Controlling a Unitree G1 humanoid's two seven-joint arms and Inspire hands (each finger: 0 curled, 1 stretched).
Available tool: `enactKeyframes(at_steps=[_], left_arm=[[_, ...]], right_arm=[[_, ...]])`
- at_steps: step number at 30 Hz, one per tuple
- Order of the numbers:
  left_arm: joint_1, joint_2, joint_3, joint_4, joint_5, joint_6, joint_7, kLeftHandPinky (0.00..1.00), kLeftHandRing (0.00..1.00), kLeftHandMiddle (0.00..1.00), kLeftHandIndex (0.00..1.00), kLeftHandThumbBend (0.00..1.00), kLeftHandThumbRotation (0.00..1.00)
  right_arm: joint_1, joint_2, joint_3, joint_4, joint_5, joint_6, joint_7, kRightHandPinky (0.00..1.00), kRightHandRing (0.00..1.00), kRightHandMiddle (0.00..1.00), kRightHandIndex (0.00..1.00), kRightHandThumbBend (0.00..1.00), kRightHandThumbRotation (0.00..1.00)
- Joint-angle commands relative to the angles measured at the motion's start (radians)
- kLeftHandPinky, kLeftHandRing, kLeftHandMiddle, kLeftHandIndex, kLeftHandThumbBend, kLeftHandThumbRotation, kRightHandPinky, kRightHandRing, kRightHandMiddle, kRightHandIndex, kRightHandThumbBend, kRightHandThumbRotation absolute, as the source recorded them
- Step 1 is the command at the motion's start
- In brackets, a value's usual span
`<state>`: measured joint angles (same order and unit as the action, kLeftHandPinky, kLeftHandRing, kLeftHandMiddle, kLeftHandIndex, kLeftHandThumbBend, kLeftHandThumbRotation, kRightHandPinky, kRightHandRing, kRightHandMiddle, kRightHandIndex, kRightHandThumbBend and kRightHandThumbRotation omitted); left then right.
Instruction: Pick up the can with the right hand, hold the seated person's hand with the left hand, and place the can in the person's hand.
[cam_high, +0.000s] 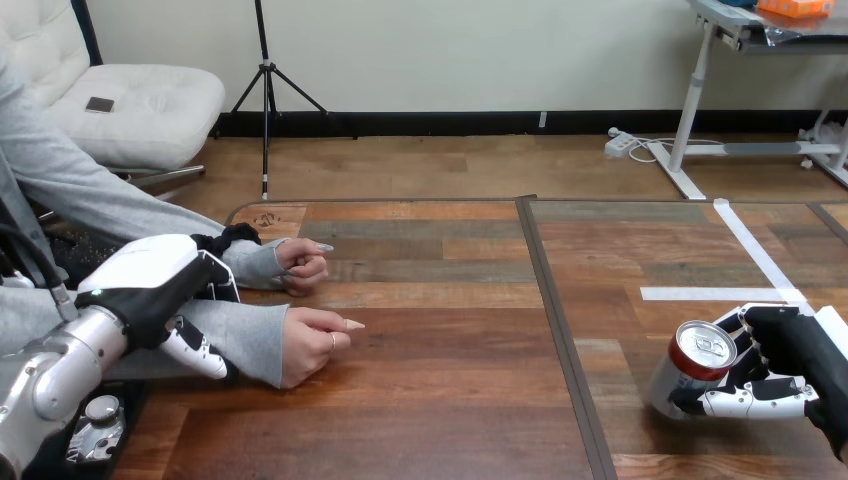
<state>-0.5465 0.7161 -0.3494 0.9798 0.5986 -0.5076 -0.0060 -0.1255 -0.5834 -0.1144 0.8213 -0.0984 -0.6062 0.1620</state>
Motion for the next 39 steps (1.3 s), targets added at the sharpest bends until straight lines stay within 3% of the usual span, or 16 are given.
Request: enactKeyframes(at_steps=[1,11,14,21,30,39], left_arm=[[-0.031,0.031,0.045,-0.06,-0.029,-0.005,0.01,0.24,0.3,0.38,0.47,0.83,0.0],[-0.025,0.042,0.075,-0.102,-0.059,-0.004,-0.013,0.2,0.25,0.33,0.46,0.85,0.0],[-0.022,0.046,0.091,-0.129,-0.084,0.012,-0.041,0.2,0.25,0.33,0.46,0.84,0.0],[-0.004,0.055,0.123,-0.199,-0.113,0.03,-0.065,0.18,0.24,0.31,0.47,0.84,0.0],[0.014,0.061,0.163,-0.297,-0.137,0.05,-0.101,0.18,0.23,0.31,0.46,0.84,0.0],[0.028,0.048,0.197,-0.382,-0.158,0.079,-0.135,0.21,0.27,0.34,0.45,0.84,0.0]], right_arm=[[-0.054,-0.007,-0.014,-0.028,0.006,-0.032,-0.015,0.26,0.31,0.37,0.43,0.8,0.0],[-0.051,-0.007,-0.012,-0.04,0.0,-0.028,-0.019,0.27,0.31,0.37,0.43,0.81,0.0],[-0.051,-0.007,-0.011,-0.042,-0.003,-0.02,-0.022,0.27,0.31,0.37,0.43,0.8,0.0],[-0.048,0.0,-0.017,-0.069,0.011,0.036,-0.012,0.28,0.32,0.38,0.43,0.8,0.0],[-0.058,0.0,-0.009,-0.046,-0.023,-0.017,-0.048,0.23,0.28,0.35,0.43,0.81,0.0],[-0.068,0.006,-0.008,-0.031,-0.027,-0.024,-0.059,0.2,0.25,0.33,0.43,0.81,0.0]])
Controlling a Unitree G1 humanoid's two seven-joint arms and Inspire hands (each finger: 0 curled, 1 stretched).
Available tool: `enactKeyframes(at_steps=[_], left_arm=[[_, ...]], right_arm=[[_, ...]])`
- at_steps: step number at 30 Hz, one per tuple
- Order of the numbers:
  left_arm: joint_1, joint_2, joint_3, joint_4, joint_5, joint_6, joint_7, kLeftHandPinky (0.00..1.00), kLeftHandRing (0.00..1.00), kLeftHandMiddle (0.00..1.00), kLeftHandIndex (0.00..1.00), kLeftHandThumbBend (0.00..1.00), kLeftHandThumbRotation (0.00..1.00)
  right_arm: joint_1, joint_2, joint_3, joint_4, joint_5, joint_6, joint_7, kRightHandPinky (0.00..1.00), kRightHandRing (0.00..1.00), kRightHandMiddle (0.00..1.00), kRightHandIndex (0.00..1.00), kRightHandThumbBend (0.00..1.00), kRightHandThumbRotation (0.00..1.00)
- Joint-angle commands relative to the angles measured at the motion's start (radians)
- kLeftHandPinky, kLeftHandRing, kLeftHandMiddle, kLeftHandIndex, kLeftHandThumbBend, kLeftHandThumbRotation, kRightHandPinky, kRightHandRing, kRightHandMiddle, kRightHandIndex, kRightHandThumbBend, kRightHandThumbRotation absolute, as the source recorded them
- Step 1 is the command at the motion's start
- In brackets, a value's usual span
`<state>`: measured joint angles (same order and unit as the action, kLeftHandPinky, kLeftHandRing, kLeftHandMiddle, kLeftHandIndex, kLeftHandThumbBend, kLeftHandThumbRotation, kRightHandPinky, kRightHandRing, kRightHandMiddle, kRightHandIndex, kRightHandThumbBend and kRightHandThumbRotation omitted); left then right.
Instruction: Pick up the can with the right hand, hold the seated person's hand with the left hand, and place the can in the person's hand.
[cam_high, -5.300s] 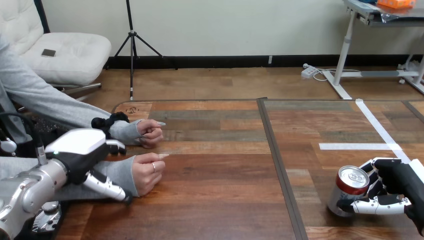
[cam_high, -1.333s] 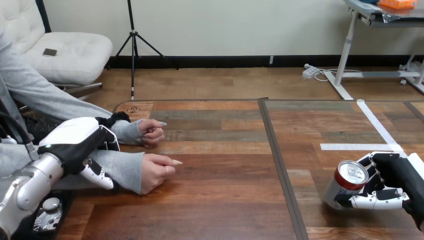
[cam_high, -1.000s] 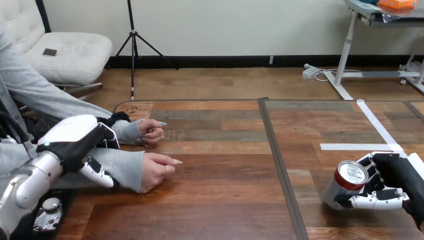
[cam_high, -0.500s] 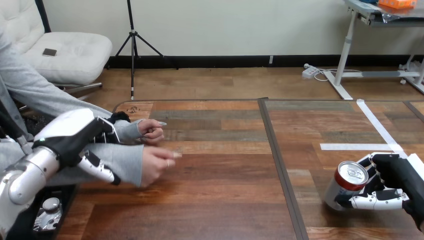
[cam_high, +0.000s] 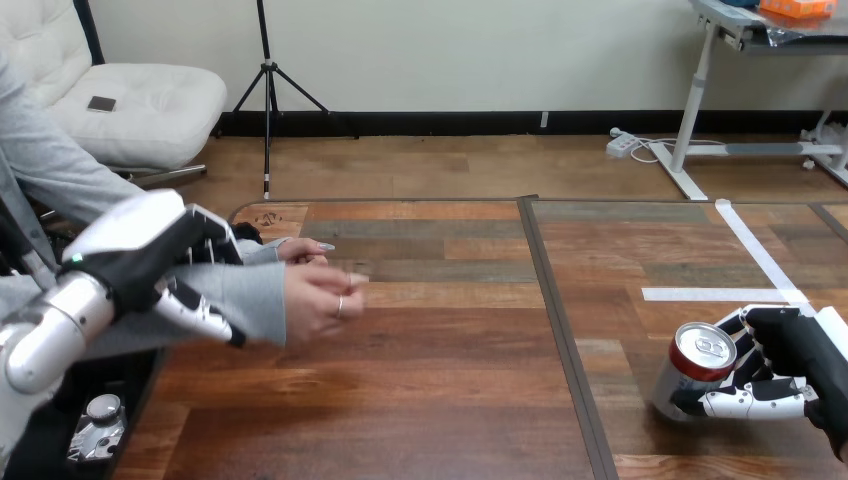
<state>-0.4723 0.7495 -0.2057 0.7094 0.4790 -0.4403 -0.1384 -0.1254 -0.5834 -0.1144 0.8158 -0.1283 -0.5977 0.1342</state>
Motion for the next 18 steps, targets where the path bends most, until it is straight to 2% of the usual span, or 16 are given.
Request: enactKeyframes(at_steps=[1,6,18], left_arm=[[-0.044,0.014,0.055,-0.12,-0.04,0.014,-0.006,0.22,0.28,0.35,0.45,0.83,0.0],[-0.033,0.0,0.069,-0.158,-0.044,0.014,-0.003,0.23,0.28,0.35,0.45,0.83,0.0],[-0.014,-0.033,0.083,-0.208,-0.043,0.002,0.023,0.14,0.17,0.25,0.44,0.84,0.0]], right_arm=[[-0.069,0.007,-0.008,-0.026,0.001,-0.03,-0.032,0.2,0.26,0.34,0.43,0.81,0.0],[-0.075,0.009,-0.004,-0.017,-0.005,-0.031,-0.039,0.21,0.26,0.34,0.43,0.81,0.0],[-0.077,0.025,-0.003,-0.031,-0.014,-0.032,-0.054,0.2,0.25,0.33,0.43,0.81,0.0]])
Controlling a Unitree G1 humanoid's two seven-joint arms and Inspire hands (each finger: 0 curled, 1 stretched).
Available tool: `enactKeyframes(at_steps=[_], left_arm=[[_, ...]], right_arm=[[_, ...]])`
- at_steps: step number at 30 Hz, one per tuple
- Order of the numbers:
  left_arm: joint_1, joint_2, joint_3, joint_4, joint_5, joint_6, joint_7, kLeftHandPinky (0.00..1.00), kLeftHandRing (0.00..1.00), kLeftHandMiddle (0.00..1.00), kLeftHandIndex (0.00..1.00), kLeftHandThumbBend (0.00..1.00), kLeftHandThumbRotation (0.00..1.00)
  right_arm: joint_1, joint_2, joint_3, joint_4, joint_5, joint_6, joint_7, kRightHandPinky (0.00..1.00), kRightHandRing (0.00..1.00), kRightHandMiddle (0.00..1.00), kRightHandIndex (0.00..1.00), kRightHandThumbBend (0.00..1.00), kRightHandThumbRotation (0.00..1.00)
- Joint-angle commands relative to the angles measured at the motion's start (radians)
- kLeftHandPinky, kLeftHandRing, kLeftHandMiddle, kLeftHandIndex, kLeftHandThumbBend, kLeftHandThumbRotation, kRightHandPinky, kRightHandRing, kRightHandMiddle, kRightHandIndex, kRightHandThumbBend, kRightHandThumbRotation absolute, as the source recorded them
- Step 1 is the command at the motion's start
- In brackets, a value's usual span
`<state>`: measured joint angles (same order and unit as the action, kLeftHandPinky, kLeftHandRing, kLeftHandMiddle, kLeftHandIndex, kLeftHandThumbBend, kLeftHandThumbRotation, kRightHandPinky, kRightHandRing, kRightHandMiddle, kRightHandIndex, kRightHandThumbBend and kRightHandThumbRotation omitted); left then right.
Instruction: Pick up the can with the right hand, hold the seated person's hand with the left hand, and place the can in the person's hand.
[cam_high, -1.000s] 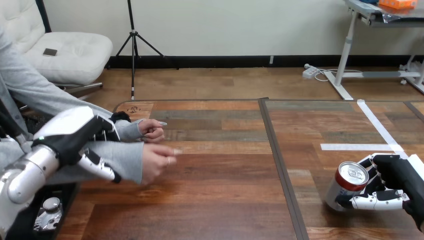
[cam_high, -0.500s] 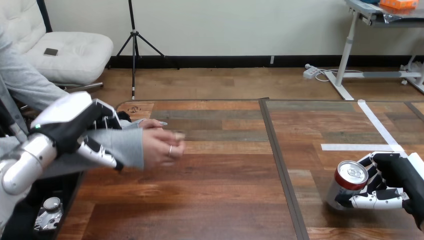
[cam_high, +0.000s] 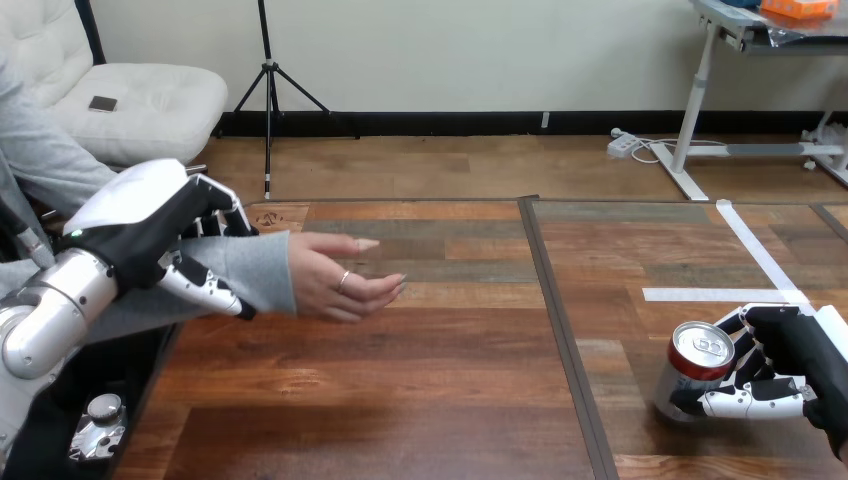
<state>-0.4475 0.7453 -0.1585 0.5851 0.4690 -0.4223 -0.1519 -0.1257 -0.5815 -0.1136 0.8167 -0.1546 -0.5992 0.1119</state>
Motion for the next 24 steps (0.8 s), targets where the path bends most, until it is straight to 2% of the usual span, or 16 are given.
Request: enactKeyframes(at_steps=[1,14,17,20,24], left_arm=[[-0.038,-0.032,0.036,-0.086,-0.034,-0.017,0.037,0.12,0.16,0.23,0.44,0.84,0.0],[-0.017,-0.077,0.048,-0.12,-0.064,-0.018,0.036,0.11,0.15,0.22,0.43,0.84,0.0],[-0.013,-0.087,0.047,-0.127,-0.072,-0.012,0.031,0.11,0.15,0.22,0.43,0.84,0.0],[-0.009,-0.096,0.046,-0.133,-0.074,-0.004,0.025,0.11,0.16,0.24,0.43,0.83,0.0],[-0.007,-0.11,0.044,-0.123,-0.073,-0.025,0.037,0.12,0.17,0.25,0.43,0.84,0.0]], right_arm=[[-0.076,0.025,-0.004,-0.035,0.012,-0.029,-0.033,0.2,0.25,0.33,0.43,0.8,0.0],[-0.082,0.048,0.002,-0.103,0.002,0.013,-0.046,0.29,0.34,0.4,0.44,0.78,0.0],[-0.091,0.058,0.0,-0.102,0.013,0.012,-0.037,0.3,0.35,0.4,0.44,0.77,0.0],[-0.1,0.063,0.006,-0.104,-0.004,0.005,-0.053,0.28,0.33,0.38,0.44,0.78,0.0],[-0.117,0.072,0.014,-0.106,-0.013,0.016,-0.058,0.27,0.31,0.37,0.44,0.78,0.0]])
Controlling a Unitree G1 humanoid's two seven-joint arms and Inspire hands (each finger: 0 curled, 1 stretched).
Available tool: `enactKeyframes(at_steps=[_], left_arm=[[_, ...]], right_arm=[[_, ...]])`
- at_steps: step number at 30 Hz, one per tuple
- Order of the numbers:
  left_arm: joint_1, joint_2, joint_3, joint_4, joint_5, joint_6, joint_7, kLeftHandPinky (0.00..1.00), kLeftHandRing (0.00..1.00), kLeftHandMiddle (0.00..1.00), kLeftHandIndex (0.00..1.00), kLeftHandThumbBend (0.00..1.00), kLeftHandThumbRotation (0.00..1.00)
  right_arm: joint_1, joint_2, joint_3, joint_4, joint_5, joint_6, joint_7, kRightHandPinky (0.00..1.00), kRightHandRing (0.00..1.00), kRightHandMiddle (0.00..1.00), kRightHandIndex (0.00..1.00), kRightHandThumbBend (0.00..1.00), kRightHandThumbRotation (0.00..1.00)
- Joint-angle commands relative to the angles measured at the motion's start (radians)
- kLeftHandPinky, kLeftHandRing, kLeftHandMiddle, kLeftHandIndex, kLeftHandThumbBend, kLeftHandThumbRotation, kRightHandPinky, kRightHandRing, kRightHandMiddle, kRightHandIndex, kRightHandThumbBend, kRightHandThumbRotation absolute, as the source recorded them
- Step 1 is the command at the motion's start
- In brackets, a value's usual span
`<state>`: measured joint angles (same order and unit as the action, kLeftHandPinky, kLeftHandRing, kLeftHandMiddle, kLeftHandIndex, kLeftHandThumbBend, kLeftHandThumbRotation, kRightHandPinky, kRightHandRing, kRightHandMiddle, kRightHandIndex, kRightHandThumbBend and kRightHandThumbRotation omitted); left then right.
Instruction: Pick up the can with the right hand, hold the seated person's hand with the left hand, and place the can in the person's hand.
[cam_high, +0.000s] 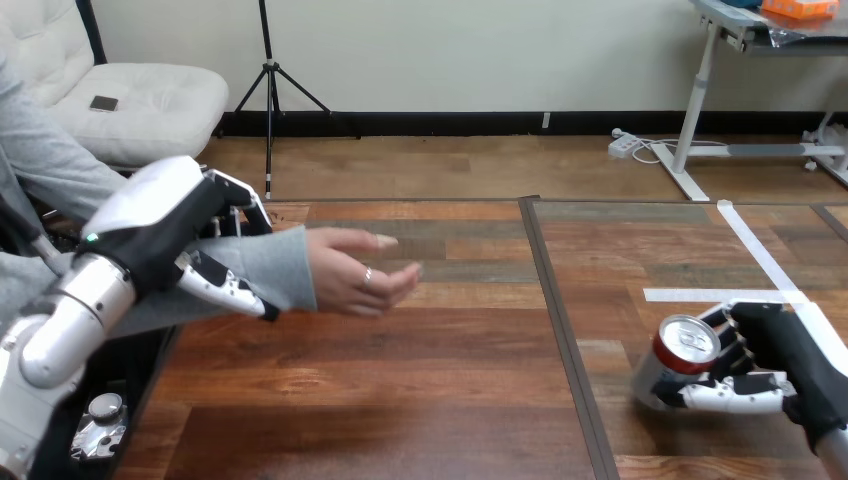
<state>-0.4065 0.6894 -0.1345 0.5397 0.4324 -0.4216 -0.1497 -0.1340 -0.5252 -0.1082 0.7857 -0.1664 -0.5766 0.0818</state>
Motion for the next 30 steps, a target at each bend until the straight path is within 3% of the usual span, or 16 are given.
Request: enactKeyframes(at_steps=[1,9,20,30], left_arm=[[-0.046,-0.058,0.019,-0.077,-0.035,-0.028,0.04,0.12,0.17,0.25,0.43,0.84,0.0],[-0.039,-0.081,0.012,-0.066,-0.031,-0.039,0.051,0.14,0.18,0.27,0.43,0.84,0.0],[-0.026,-0.107,0.0,-0.084,-0.016,0.01,0.042,0.14,0.18,0.26,0.43,0.83,0.0],[-0.012,-0.12,-0.006,-0.085,-0.014,0.007,0.03,0.16,0.22,0.3,0.44,0.8,0.0]], right_arm=[[-0.112,0.019,0.009,-0.077,-0.002,-0.006,-0.028,0.27,0.31,0.37,0.44,0.78,0.0],[-0.145,0.031,0.026,-0.074,-0.005,-0.009,-0.017,0.29,0.33,0.38,0.43,0.78,0.0],[-0.195,0.041,0.049,-0.052,-0.025,-0.013,-0.028,0.33,0.36,0.4,0.43,0.8,0.0],[-0.234,0.059,0.06,-0.057,-0.016,0.001,-0.009,0.33,0.36,0.4,0.43,0.8,0.0]])
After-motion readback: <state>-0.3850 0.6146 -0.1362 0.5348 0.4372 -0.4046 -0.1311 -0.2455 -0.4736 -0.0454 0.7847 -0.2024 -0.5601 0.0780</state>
